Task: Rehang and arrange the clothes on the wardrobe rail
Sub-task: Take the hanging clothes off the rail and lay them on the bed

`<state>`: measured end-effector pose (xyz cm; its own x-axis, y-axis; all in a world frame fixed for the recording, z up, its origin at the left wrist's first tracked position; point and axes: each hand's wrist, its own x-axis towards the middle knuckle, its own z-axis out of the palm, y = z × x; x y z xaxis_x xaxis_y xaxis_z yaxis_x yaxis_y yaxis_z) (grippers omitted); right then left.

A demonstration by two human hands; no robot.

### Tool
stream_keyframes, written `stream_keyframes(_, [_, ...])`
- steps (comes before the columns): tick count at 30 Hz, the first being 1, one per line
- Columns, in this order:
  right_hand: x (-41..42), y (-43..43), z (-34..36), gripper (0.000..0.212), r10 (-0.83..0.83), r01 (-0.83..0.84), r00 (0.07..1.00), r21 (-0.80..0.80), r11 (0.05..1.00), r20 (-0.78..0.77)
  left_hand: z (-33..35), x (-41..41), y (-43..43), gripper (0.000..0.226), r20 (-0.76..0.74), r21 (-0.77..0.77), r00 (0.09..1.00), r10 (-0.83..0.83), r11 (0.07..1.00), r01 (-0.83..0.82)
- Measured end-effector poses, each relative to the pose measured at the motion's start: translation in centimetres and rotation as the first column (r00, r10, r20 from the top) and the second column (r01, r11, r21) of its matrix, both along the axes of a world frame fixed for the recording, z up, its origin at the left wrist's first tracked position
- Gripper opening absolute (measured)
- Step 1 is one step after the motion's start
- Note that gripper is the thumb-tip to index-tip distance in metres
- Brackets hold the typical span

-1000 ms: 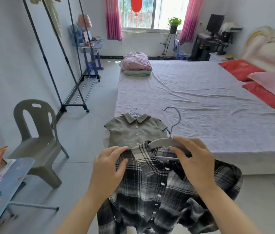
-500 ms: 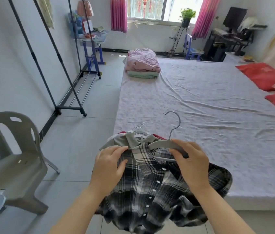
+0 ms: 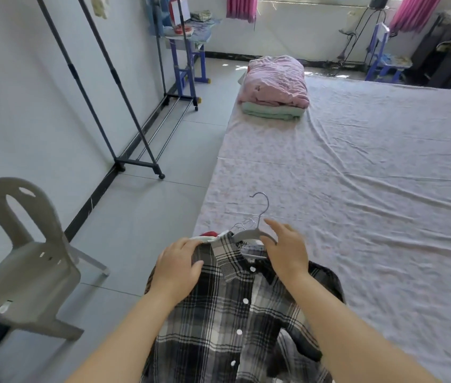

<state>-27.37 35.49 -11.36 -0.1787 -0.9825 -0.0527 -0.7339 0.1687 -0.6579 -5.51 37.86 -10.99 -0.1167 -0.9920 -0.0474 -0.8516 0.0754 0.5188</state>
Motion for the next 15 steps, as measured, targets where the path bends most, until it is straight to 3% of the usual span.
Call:
stream_keyframes(5, [-0.8, -2.0, -2.5, 0.042, 0.119, -0.108, 0.993, 0.27, 0.957, -0.026, -1.4, -1.9, -1.6, 0.045, 0.048, 0.118, 0.999, 0.003, 0.993, -0.008])
stream_keyframes(9, [-2.2, 1.2, -4.7, 0.043, 0.139, -0.122, 0.99, 0.358, 0.926, -0.022, -1.7, -3.2, -2.3, 0.046, 0.088, 0.22, 0.995, -0.043, 0.975, 0.023])
stream_keyframes(15, [-4.5, 6.7, -5.0, 0.044, 0.021, -0.021, 1.0, 0.384, 0.923, 0.006, -1.2, -5.3, -2.8, 0.047, 0.135, 0.227, 0.97, -0.202, 0.959, 0.168])
